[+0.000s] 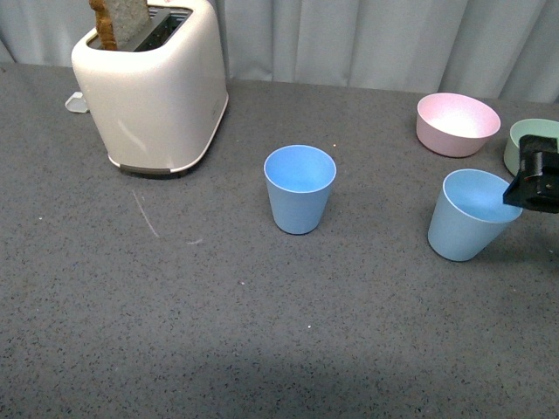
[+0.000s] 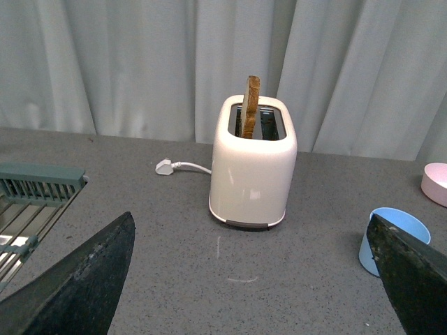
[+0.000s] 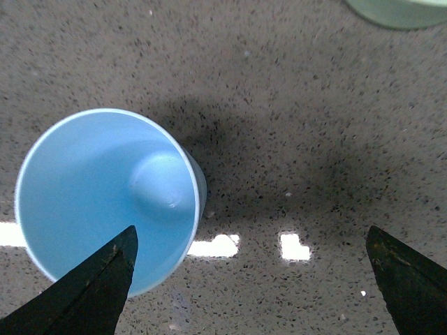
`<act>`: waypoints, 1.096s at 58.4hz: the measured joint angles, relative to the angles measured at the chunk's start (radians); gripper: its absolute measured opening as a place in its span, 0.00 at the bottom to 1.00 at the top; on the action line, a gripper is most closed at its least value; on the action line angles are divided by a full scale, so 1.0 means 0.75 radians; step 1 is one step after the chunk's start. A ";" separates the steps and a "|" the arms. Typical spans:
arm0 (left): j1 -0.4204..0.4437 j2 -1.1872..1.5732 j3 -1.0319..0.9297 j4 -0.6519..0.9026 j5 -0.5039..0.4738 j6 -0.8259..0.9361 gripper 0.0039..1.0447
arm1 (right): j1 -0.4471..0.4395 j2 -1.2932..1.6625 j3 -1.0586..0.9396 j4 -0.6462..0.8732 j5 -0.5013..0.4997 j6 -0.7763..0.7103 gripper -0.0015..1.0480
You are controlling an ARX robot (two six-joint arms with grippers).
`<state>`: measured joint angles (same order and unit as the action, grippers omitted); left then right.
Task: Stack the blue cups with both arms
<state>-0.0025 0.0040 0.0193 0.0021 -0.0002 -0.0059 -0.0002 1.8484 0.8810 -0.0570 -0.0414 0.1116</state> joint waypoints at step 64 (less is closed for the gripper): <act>0.000 0.000 0.000 0.000 0.001 0.001 0.94 | 0.171 0.003 0.127 -0.064 -0.222 0.261 0.01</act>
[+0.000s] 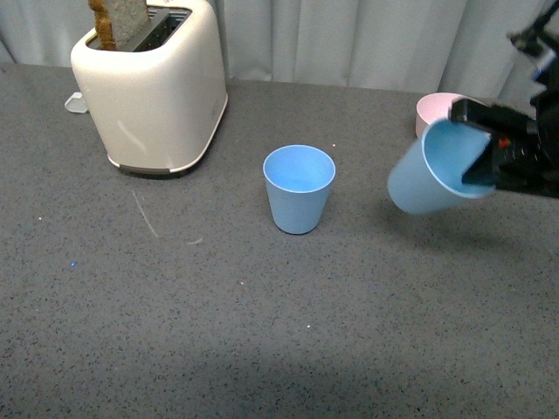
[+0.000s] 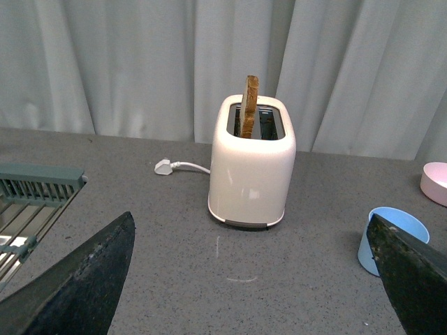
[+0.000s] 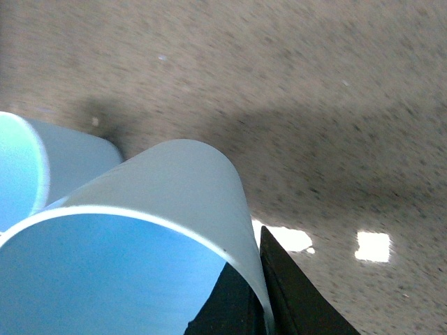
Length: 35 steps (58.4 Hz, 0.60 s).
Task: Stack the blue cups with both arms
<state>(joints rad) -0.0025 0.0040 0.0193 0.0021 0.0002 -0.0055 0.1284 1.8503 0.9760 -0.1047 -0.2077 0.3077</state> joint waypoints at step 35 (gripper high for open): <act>0.000 0.000 0.000 0.000 0.000 0.000 0.94 | 0.289 0.098 0.264 -0.063 -0.004 0.114 0.01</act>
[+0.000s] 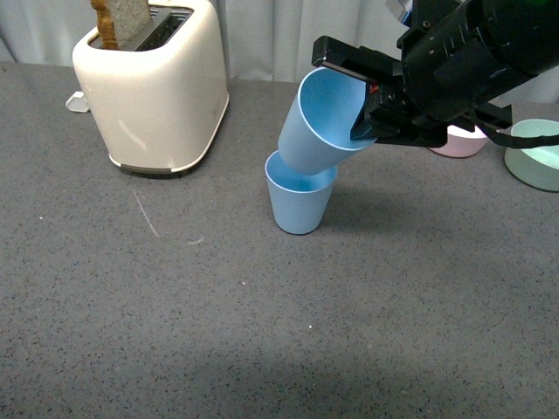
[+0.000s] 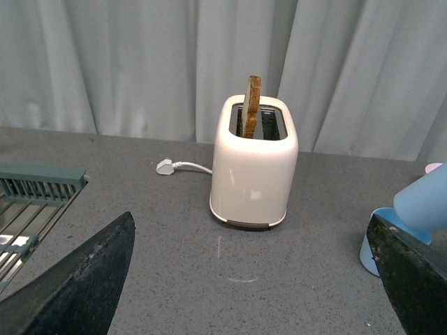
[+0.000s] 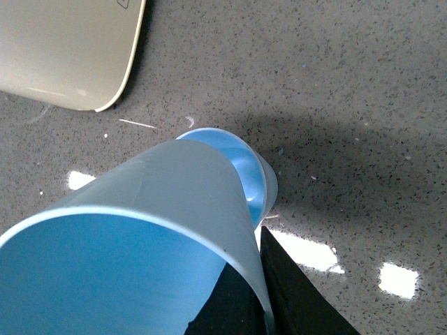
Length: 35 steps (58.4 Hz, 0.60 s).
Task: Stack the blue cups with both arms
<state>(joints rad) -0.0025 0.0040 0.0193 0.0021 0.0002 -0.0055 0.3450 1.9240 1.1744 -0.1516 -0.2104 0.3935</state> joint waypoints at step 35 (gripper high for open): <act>0.000 0.000 0.000 0.000 0.000 0.000 0.94 | 0.011 -0.048 -0.151 0.299 0.048 0.004 0.61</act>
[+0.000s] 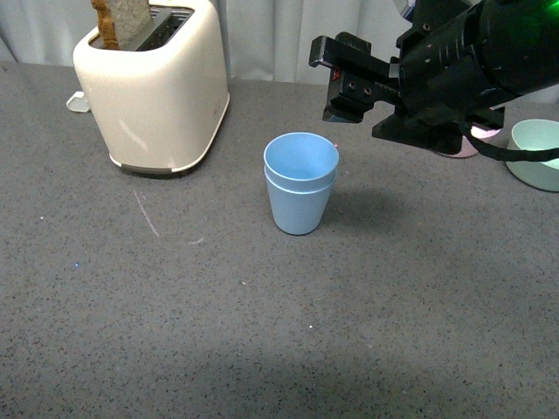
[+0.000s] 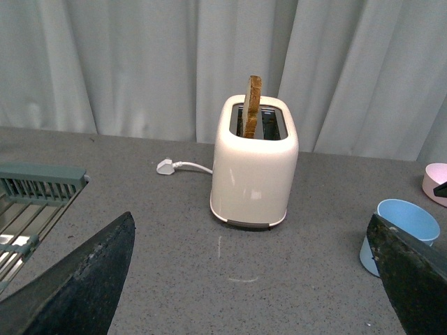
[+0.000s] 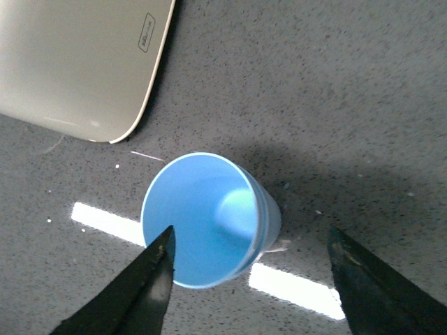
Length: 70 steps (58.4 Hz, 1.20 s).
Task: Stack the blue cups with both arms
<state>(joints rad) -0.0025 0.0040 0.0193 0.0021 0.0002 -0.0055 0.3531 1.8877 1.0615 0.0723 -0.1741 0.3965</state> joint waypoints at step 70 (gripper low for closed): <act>0.000 -0.001 0.000 0.000 -0.001 0.001 0.94 | -0.418 -1.172 -1.333 1.141 0.253 -0.526 0.01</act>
<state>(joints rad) -0.0025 0.0036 0.0193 0.0021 -0.0006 -0.0051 0.0399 1.0084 0.0616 0.9283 0.0158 0.0017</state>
